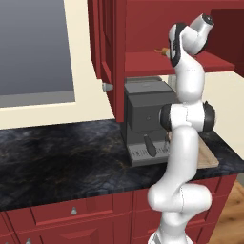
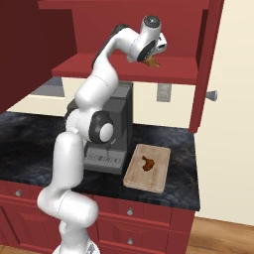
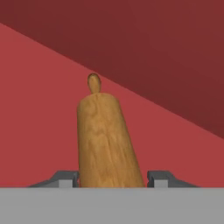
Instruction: Open the cabinet, retrieve the rolling pin, and place it next to the meat on the cutting board to prepare for tenderizing.
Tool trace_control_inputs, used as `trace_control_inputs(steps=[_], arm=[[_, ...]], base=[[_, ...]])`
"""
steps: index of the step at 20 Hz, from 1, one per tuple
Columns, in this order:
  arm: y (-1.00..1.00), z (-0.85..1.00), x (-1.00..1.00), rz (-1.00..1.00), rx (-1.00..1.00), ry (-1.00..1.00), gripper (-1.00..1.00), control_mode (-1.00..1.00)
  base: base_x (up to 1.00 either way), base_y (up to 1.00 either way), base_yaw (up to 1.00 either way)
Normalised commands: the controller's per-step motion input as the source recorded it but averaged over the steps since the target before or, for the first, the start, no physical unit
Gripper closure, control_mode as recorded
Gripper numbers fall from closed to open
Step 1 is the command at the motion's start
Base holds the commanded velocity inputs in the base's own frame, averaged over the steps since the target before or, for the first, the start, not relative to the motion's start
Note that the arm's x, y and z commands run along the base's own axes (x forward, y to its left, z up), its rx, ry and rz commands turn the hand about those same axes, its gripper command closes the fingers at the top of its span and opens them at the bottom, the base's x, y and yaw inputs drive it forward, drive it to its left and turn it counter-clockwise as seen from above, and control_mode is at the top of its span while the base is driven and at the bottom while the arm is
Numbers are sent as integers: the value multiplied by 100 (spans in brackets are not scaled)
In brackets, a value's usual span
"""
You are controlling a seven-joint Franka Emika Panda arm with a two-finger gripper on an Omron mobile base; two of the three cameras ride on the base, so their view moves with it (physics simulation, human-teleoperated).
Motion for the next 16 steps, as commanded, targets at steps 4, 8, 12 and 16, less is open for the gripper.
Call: trace_control_inputs(steps=[4,8,12,16], arm=[[-17,-20,-69,0,11,-14,100,-100],[-16,0,-100,0,8,-6,100,-100],[-13,3,-100,0,0,0,100,-100],[-9,-5,-100,-3,0,-1,100,-100]], base=[[0,0,0],[0,0,0],[0,0,0],[0,0,0]])
